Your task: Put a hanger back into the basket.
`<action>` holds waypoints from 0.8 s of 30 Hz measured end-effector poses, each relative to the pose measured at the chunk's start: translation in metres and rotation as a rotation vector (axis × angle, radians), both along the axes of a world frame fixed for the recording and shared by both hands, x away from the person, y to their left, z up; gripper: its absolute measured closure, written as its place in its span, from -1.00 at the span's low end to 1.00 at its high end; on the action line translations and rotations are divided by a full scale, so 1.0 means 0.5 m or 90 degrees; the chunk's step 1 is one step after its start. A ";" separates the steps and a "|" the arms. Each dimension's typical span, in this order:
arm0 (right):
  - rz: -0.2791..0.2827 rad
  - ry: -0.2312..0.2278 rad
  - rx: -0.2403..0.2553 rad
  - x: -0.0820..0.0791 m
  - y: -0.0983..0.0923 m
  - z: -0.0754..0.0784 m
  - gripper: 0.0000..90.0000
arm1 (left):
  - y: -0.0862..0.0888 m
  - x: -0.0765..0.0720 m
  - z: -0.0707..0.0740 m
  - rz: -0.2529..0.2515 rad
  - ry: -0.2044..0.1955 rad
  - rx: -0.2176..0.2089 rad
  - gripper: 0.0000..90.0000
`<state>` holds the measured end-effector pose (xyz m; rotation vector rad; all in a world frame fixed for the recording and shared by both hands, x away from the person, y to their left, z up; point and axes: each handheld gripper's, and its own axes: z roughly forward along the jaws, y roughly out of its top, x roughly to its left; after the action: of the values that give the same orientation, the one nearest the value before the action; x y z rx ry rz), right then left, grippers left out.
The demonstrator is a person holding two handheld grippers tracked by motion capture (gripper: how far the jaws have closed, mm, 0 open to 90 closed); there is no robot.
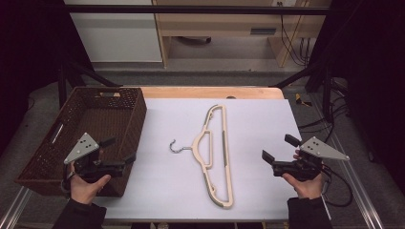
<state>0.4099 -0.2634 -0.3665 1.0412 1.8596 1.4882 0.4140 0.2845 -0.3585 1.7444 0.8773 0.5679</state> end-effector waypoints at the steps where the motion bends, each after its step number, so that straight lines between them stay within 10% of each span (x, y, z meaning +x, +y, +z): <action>1: 0.001 0.002 0.001 0.000 0.001 0.000 -0.97 | 0.000 0.000 0.000 0.000 0.000 -0.001 -0.88; 13: 0.008 0.028 -0.019 -0.002 0.040 0.012 -0.92 | 0.005 -0.001 0.001 0.006 -0.002 0.006 -0.87; 24: 0.052 0.103 -0.070 0.008 0.150 0.006 -0.83 | 0.004 0.001 -0.001 0.009 -0.001 0.015 -0.87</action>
<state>0.4139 -0.1887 -0.3635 1.0716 2.0945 1.3633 0.4145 0.2864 -0.3592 1.7599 0.8863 0.5916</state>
